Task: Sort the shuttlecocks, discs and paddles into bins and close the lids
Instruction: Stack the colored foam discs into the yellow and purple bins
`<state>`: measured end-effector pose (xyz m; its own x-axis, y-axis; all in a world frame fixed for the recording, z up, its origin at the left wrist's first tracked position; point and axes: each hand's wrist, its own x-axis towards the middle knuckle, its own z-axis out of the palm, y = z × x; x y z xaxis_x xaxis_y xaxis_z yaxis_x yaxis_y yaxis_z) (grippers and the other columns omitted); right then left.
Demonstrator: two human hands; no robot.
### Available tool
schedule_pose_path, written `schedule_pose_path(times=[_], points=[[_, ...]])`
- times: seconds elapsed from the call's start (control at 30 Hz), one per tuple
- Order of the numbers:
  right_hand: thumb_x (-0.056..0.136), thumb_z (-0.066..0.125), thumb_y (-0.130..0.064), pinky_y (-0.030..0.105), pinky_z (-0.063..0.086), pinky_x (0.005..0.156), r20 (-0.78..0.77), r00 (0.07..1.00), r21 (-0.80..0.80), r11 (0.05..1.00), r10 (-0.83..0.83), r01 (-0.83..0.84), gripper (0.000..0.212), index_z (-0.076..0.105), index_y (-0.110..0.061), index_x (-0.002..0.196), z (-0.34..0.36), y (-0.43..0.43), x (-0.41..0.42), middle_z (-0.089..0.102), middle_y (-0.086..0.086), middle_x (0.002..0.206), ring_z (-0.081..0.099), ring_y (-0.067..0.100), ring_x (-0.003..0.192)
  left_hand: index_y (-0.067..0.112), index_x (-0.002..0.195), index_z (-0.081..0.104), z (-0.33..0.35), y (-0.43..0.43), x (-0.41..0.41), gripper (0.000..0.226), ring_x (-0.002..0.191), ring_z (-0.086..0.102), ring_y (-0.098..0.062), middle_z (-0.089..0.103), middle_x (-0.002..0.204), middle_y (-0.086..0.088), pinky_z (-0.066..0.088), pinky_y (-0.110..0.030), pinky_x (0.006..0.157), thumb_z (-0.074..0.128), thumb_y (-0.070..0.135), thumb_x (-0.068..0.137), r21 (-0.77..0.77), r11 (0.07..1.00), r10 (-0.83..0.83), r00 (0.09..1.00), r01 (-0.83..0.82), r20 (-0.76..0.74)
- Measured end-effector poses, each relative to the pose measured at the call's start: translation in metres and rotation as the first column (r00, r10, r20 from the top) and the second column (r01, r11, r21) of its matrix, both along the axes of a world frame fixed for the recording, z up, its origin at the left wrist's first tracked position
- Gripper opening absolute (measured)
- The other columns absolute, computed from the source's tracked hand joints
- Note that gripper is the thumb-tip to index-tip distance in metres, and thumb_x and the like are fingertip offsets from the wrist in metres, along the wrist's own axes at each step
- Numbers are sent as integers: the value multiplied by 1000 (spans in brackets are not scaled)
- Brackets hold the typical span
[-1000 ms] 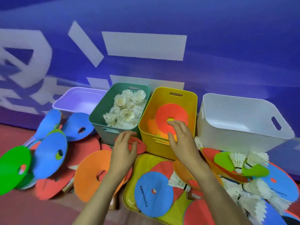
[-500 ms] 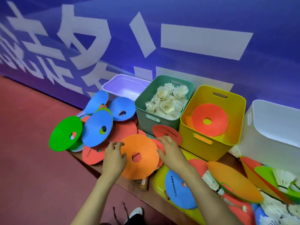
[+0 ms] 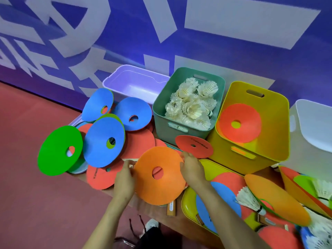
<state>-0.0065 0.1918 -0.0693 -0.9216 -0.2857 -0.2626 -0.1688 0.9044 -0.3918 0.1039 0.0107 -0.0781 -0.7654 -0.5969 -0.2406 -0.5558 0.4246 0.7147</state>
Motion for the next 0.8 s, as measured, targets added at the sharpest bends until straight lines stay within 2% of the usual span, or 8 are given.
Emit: schedule_pose_path(times=[0.13, 0.27, 0.33, 0.43, 0.57, 0.7, 0.77, 0.8], points=[[90, 51, -12, 38, 47, 75, -82, 994, -118, 991, -75, 65, 32, 50, -16, 122, 7, 12, 2, 54, 6, 119, 57, 30, 102, 17, 97, 48, 15, -4, -3, 32, 68, 56, -26, 60, 76, -4, 42, -34, 60, 62, -5, 79, 31, 998, 64, 984, -60, -169], [91, 52, -12, 40, 49, 72, -266, 958, -292, 956, -109, 28, 28, 53, -15, 118, 32, 29, 13, 57, 5, 115, 58, 29, 98, 21, 95, 53, 33, 4, -9, 35, 61, 52, -24, 52, 66, -2, 49, -40, 61, 75, 4, 74, 171, 978, 164, 945, -119, -282], [92, 54, -12, 39, 51, 72, -363, 921, -380, 925, -140, -10, 29, 53, -16, 121, 50, 43, 18, 59, 3, 115, 60, 27, 97, 19, 91, 56, 45, 17, -13, 31, 63, 51, -20, 54, 68, -2, 49, -39, 63, 77, 8, 72, 182, 977, 173, 921, -114, -349], [93, 54, -13, 36, 50, 67, -499, 846, -439, 896, -186, -62, 27, 54, -15, 120, 79, 72, 19, 61, 3, 113, 62, 25, 93, 11, 89, 58, 67, 44, -19, 27, 62, 47, -14, 55, 69, -1, 44, -26, 61, 79, 14, 72, 174, 980, 163, 878, -93, -449], [89, 54, -15, 38, 52, 59, -644, 724, -450, 887, -247, -98, 21, 58, -12, 110, 113, 116, 9, 63, 6, 104, 64, 29, 86, 13, 83, 60, 97, 87, -32, 19, 63, 44, -14, 54, 69, -3, 40, -30, 58, 77, 18, 75, 202, 979, 127, 813, -12, -568], [88, 59, -8, 39, 50, 65, -661, 680, -478, 876, -316, -57, 16, 59, -7, 104, 137, 166, -8, 63, 9, 104, 62, 31, 88, 13, 88, 62, 126, 133, -53, 7, 57, 45, 0, 52, 66, 6, 36, -18, 54, 67, 17, 85, 93, 995, 39, 770, 26, -637], [89, 57, -5, 38, 48, 68, -653, 663, -493, 870, -367, -5, 14, 57, -6, 104, 145, 189, -18, 62, 11, 104, 60, 32, 91, 11, 102, 62, 136, 151, -68, 14, 61, 50, -4, 56, 70, 3, 35, -19, 55, 62, 14, 88, -8, 999, -36, 783, 39, -621], [90, 56, -6, 37, 46, 69, -645, 653, -500, 865, -396, 30, 14, 56, -6, 104, 148, 200, -23, 61, 12, 105, 59, 33, 92, 10, 109, 60, 140, 157, -75, 21, 65, 53, -13, 58, 75, 0, 35, -24, 57, 61, 12, 89, -58, 997, -68, 795, 42, -603]])
